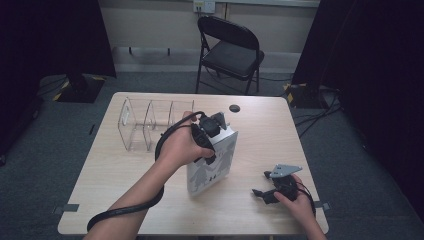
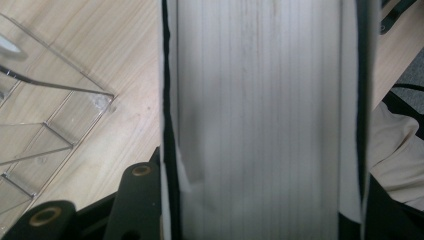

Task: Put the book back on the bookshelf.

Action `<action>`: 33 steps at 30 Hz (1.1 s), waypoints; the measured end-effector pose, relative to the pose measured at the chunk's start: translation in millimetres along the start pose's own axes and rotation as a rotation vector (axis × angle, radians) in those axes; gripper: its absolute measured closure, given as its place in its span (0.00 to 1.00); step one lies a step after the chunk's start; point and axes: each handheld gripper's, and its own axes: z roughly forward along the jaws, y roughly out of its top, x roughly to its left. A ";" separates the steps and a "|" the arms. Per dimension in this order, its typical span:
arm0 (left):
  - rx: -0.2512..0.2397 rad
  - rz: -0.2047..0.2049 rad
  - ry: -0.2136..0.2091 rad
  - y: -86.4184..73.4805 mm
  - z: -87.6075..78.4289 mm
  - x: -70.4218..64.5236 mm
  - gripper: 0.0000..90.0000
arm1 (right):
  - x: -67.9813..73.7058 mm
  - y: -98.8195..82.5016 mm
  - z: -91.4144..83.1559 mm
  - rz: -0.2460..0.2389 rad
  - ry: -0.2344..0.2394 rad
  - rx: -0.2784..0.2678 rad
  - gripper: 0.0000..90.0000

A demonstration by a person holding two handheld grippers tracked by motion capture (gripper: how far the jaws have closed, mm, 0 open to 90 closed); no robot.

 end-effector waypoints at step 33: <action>0.036 -0.093 0.038 -30.6 -16.7 28.5 0.59 | 0.3 -0.2 -0.2 -0.001 -0.001 0.000 0.15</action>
